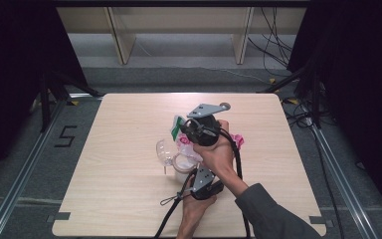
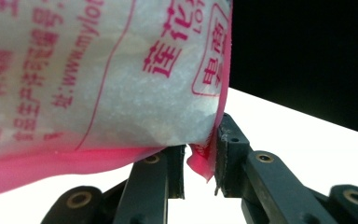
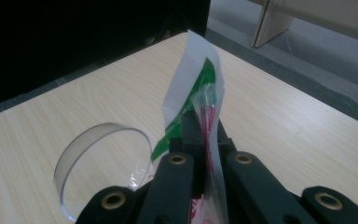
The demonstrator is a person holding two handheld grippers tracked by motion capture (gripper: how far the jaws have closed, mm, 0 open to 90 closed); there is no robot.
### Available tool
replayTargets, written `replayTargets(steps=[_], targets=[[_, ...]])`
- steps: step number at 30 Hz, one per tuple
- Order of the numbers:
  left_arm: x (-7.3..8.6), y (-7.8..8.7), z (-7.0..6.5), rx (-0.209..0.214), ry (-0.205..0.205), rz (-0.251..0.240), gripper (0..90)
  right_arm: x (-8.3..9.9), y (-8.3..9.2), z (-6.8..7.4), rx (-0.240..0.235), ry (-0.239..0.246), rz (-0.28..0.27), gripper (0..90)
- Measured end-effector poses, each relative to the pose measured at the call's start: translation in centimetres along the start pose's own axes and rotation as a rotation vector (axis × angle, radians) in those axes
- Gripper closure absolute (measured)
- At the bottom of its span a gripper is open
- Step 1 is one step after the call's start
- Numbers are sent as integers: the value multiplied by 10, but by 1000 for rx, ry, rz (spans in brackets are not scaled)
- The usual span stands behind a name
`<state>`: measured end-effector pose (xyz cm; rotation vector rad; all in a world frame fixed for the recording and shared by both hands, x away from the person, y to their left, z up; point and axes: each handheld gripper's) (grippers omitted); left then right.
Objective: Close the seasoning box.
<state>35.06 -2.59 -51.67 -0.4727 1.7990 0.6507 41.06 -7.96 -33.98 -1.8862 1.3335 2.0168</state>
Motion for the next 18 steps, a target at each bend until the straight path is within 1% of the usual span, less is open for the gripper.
replayTargets(steps=[1, 2, 3, 4, 5, 6, 7, 8, 9, 10, 11, 12, 13, 14, 15, 16, 17, 18], targets=[[0, 1, 0, 3, 1, 2, 754, 1, 1, -1, -1, 6, -13, 900], [0, 1, 0, -4, 2, 6, 754, 3, 2, -2, 12, -7, -28, 900], [0, 1, 0, -10, -8, 7, 755, 3, 5, -2, -1, -15, -27, 900], [0, 2, 0, -11, -10, 7, 754, 4, 6, -3, 4, -23, -45, 900], [0, 2, 1, -11, -13, 12, 753, 4, 9, -5, 2, -17, -46, 900], [1, 2, 1, -7, -12, 11, 753, 5, 11, -5, 12, -27, -61, 900], [1, 2, 2, -1, -4, 4, 753, 5, 14, -7, 3, -18, -67, 900], [1, 3, 2, -13, -5, 7, 753, 6, 14, -6, 16, -32, -85, 900], [2, 2, 2, -10, 6, -4, 753, 6, 17, -8, 2, -25, -75, 900], [2, 3, 2, -13, 8, -1, 752, 6, 18, -9, 10, -20, -91, 900], [1, 3, 3, -8, 3, 4, 752, 7, 20, -9, 2, -40, -90, 900], [2, 2, 2, -7, 23, -12, 751, 8, 21, -9, -4, -54, -94, 900], [2, 2, 2, -13, 28, -16, 751, 9, 21, -11, -11, -31, -99, 900], [2, 2, 2, -15, 29, -11, 751, 9, 22, -11, -8, -65, -104, 900], [2, 2, 2, -15, 20, 1, 750, 10, 23, -13, -10, -55, -113, 900], [2, 2, 2, -15, 31, -6, 749, 11, 24, -13, -9, -79, -114, 900], [2, 2, 2, -15, 31, -4, 748, 12, 25, -15, -17, -68, -129, 900], [2, 2, 2, -15, 27, 1, 744, 13, 26, -15, -13, -90, -121, 900]])
Point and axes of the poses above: each handheld gripper's, and its own axes: y roughly backward along the jaws, x roughly out of its underside, z roughly to its left, and after that the axes turned 9 degrees about y, right-handed
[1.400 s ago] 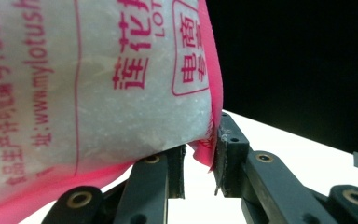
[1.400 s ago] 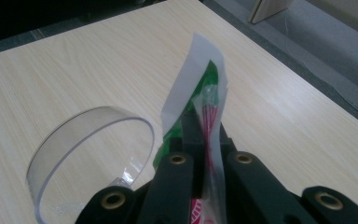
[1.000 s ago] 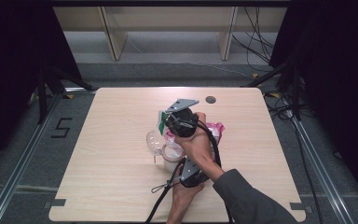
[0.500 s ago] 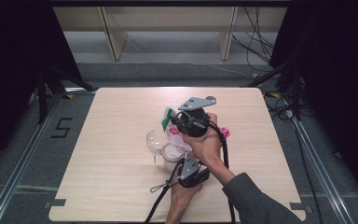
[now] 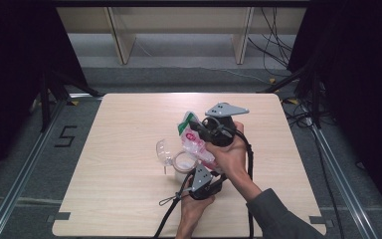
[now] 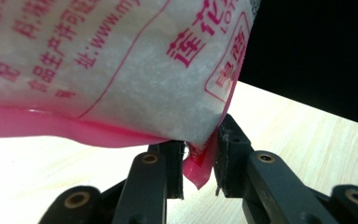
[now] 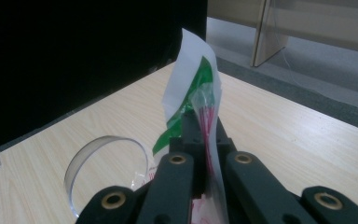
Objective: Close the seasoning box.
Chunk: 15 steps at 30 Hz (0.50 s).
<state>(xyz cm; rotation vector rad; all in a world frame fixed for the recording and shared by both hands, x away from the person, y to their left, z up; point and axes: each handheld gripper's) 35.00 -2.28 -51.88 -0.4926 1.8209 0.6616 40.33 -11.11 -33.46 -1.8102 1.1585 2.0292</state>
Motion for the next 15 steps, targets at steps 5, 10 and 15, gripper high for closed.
replayTargets(steps=[5, 10, 15], targets=[[-1, 4, 0, -10, 8, -10, 737, 1, 8, -3, -19, -25, -44, 900], [-1, 6, 1, -20, 12, 12, 724, 5, 16, -4, -23, -42, -68, 900], [-2, 6, 0, -38, -8, 36, 716, 12, 21, -12, -40, -58, -100, 900]])
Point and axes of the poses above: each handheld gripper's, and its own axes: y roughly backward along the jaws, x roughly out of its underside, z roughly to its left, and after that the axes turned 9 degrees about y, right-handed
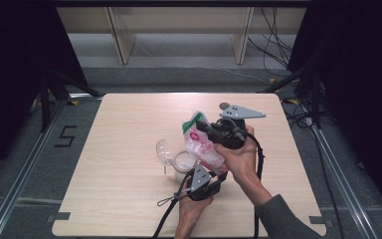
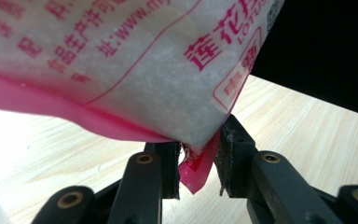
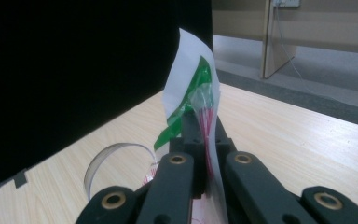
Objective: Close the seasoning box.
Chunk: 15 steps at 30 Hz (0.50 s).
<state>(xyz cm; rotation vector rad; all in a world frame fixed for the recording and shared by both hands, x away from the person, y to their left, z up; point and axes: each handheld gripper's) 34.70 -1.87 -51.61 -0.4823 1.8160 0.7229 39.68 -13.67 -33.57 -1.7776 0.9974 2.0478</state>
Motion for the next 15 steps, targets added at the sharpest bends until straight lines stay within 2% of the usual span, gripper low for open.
replayTargets(steps=[1, 2, 4, 5, 6, 7, 8, 10, 13, 15], targets=[[0, 1, -1, -13, 5, 5, 715, 1, 2, -1, -3, -16, -7, 900], [0, 0, -1, -8, 5, 6, 714, 2, 5, 0, -3, -44, -11, 900], [0, 0, -1, 2, 28, 16, 701, 4, 8, -3, 0, -24, -29, 900], [-1, 0, 1, -9, 11, 22, 690, 5, 10, -4, -4, -50, -31, 900], [0, 0, 1, -11, 14, 30, 685, 7, 10, -6, -3, -48, -52, 900], [1, -1, 1, -11, 16, 42, 683, 8, 12, -6, -2, -69, -35, 900], [1, -1, 0, -23, 24, 55, 680, 10, 12, -8, 3, -47, -44, 900], [1, -2, 0, -23, 27, 58, 644, 13, 13, -7, -3, -75, -48, 900], [1, -1, -2, -33, 28, 64, 634, 15, 17, -11, 1, -85, -53, 900], [0, 0, 0, -24, 36, 51, 591, 16, 20, -12, 1, -101, -62, 900]])
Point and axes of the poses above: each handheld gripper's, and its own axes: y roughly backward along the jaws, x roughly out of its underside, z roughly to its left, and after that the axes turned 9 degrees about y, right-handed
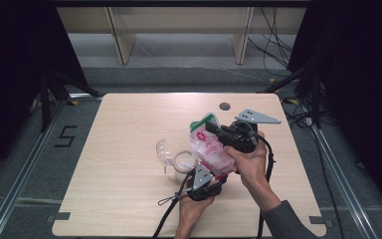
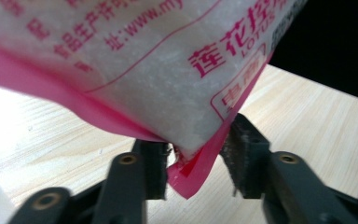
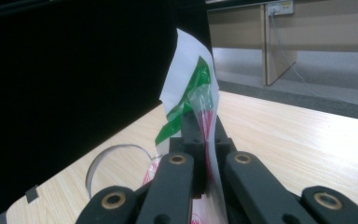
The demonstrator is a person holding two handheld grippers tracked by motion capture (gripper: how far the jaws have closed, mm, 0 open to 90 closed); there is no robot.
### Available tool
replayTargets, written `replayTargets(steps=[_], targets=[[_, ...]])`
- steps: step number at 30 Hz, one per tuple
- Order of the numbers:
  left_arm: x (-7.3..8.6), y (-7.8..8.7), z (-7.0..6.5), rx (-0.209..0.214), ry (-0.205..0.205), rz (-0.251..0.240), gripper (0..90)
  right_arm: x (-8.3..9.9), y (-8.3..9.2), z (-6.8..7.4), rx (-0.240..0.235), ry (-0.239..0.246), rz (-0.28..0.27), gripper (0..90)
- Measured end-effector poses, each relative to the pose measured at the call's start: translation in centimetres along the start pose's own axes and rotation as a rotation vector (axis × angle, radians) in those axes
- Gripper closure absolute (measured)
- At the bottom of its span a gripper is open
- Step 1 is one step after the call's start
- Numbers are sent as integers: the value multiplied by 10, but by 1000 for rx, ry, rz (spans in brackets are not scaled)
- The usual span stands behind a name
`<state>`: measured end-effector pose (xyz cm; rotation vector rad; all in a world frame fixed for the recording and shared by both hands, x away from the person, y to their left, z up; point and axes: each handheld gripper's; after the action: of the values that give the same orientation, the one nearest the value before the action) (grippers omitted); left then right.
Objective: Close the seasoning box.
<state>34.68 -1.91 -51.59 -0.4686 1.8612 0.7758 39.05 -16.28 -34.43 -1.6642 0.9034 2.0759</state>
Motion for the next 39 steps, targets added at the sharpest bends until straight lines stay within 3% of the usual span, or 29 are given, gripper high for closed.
replayTargets(steps=[2, 5, 7, 9, 11, 15, 18, 20, 22, 27, 29, 30, 31, 39], targets=[[-1, 2, 0, -11, -11, 10, 584, 0, 3, -2, -7, 13, -10, 900], [0, 1, 0, -16, -11, 17, 561, 3, 6, -4, 2, -14, -28, 900], [-1, 2, -3, -49, -29, 40, 549, 5, 7, -5, 2, -32, -26, 900], [-1, 1, -5, -46, -3, 22, 513, 7, 9, -7, 4, -28, -35, 900], [-2, 2, -4, -68, -31, 41, 509, 7, 10, -8, 8, -35, -54, 900], [-3, 1, -4, -42, -9, 56, 419, 8, 12, -10, 4, -48, -68, 900], [-3, 3, -4, -71, -29, 71, 412, 9, 13, -9, 9, -77, -63, 900], [-4, 4, -4, -63, -23, 74, 393, 10, 14, -13, 17, -54, -76, 900], [-4, 4, -3, -63, -3, 79, 366, 11, 16, -15, 20, -55, -79, 900], [-4, 7, -4, -55, -2, 81, 355, 14, 20, -17, 38, -59, -84, 900], [-5, 8, -5, -42, 10, 73, 348, 17, 22, -18, 37, -90, -81, 900], [-5, 9, -6, -36, 19, 66, 347, 18, 23, -21, 42, -71, -86, 900], [-6, 9, -5, -30, 13, 64, 347, 20, 25, -22, 42, -91, -82, 900], [-9, 14, -11, -1, 0, 63, 340, 39, 29, -33, 74, -97, -79, 900]])
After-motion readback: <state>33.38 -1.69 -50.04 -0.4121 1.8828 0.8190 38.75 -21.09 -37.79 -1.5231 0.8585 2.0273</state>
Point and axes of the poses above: each handheld gripper's, and its own axes: y roughly backward along the jaws, x roughly out of its underside, z roughly to its left, and after that the axes turned 9 degrees about y, right-handed
